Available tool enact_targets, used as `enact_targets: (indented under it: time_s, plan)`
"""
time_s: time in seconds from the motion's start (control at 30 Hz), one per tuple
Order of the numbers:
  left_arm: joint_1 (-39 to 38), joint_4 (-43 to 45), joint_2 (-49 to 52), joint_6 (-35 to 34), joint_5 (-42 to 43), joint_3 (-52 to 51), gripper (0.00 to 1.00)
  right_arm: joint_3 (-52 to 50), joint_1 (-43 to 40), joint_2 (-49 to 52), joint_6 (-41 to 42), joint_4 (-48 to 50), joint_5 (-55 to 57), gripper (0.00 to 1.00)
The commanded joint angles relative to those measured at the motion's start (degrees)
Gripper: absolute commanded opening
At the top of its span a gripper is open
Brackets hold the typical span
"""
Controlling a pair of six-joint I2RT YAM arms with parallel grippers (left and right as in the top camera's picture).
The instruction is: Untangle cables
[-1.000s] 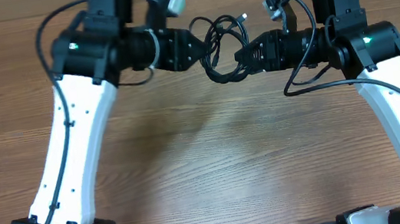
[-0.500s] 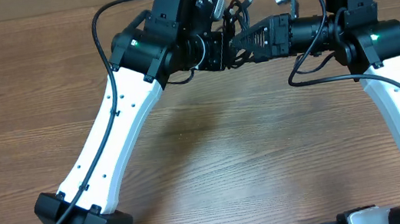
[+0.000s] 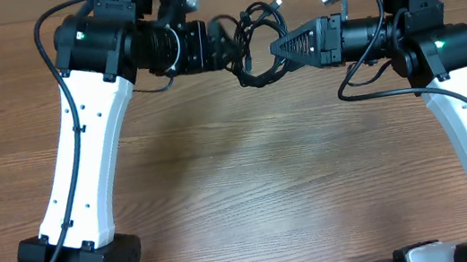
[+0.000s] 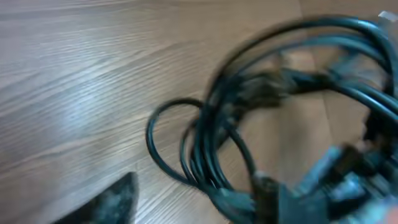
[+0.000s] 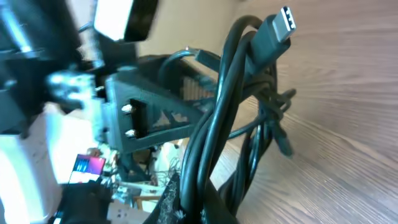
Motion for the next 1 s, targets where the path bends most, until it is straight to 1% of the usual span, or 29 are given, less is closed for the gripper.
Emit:
enact_targets:
  time_s: [0.0, 0.07, 0.1, 0.13, 0.17, 0.2, 0.23, 0.27, 0.3, 0.33, 0.37, 0.43, 0.5, 0.53, 0.6, 0.63, 0.7, 0.77, 0.8, 0.87, 0.97]
  plan:
    - [-0.26, -0.42, -0.15, 4.83, 0.0, 1.38, 0.68, 1.46, -0.24, -1.73, -0.46, -4.96, 15.08, 0.04]
    - [-0.24, -0.87, -0.15, 4.9, -0.09, 1.88, 0.98, 1.46, -0.24, -1.73, -2.12, -6.16, 15.82, 0.04]
    - [-0.35, -0.92, -0.15, 4.9, -0.09, 1.9, 1.0, 1.46, -0.22, -1.73, -2.12, -6.05, 15.65, 0.04]
    - [-0.39, -0.9, -0.15, 4.94, -0.11, 1.9, 1.0, 1.46, -0.24, -1.73, -2.12, -6.03, 15.15, 0.04]
    - [-0.26, -0.87, -0.15, 4.9, -0.7, 1.9, 0.97, 1.46, -0.24, -1.73, -2.14, -5.9, 13.79, 0.04]
    - [0.48, -0.87, -0.15, 3.82, -3.28, 1.9, 0.93, 1.46, -0.24, -1.73, -2.16, -5.66, 12.72, 0.04]
    - [2.64, -1.07, -0.15, -0.74, -7.32, 1.9, 0.91, 1.46, -0.24, -1.75, -2.4, -5.14, 10.32, 0.04]
    - [5.05, -1.14, -0.13, -3.02, -7.19, 1.86, 0.87, 1.49, -0.24, -1.75, -3.45, -4.2, 6.54, 0.04]
    - [7.63, -1.14, -0.13, -4.61, -6.01, 1.84, 0.84, 1.46, -0.24, -1.75, -4.55, -2.91, 2.45, 0.04]
    - [12.11, -1.03, -0.02, -5.01, -1.88, 1.84, 0.79, 1.49, -0.24, -1.75, -6.1, -0.98, -2.16, 0.04]
    - [14.93, -1.62, 0.35, -4.35, 2.4, 1.77, 0.76, 1.46, -0.24, -1.75, -6.51, 1.46, -5.4, 0.04]
    - [16.9, -3.28, 1.14, -2.03, 6.29, 1.05, 0.77, 1.49, -0.24, -1.75, -8.24, 3.67, -8.66, 0.04]
    - [17.03, -4.85, 2.73, 0.44, 8.98, 0.59, 0.78, 1.49, -0.24, -1.75, -10.95, 4.81, -11.41, 0.04]
    - [16.61, -5.03, 4.31, 2.45, 13.66, 0.59, 0.79, 1.46, -0.24, -1.75, -13.22, 4.72, -13.05, 0.04]
    - [15.96, -4.35, 6.12, 5.44, 20.28, 0.59, 0.78, 1.46, -0.24, -1.75, -16.74, 4.22, -14.8, 0.04]
    - [15.47, -4.02, 7.41, 7.37, 24.68, 0.59, 0.77, 1.46, -0.17, -1.75, -20.13, 3.06, -15.04, 0.04]
    - [14.58, -3.96, 9.22, 9.27, 28.44, 0.59, 0.77, 1.42, -0.07, -1.73, -25.0, 0.48, -15.04, 0.04]
    - [13.75, -3.98, 10.71, 9.46, 29.11, 0.59, 0.77, 1.42, -0.07, -1.73, -28.89, -2.21, -15.02, 0.04]
    - [13.14, -3.96, 11.54, 9.46, 29.11, 0.59, 0.72, 1.42, -0.07, -1.73, -29.88, -3.1, -14.78, 0.04]
    - [11.56, -2.58, 12.22, 9.46, 30.05, 0.59, 0.68, 1.42, -0.07, -1.73, -30.32, -3.91, -13.49, 0.04]
    - [10.86, -1.16, 12.17, 9.46, 32.26, 0.61, 0.69, 1.42, -0.07, -1.73, -30.27, -4.57, -11.5, 0.04]
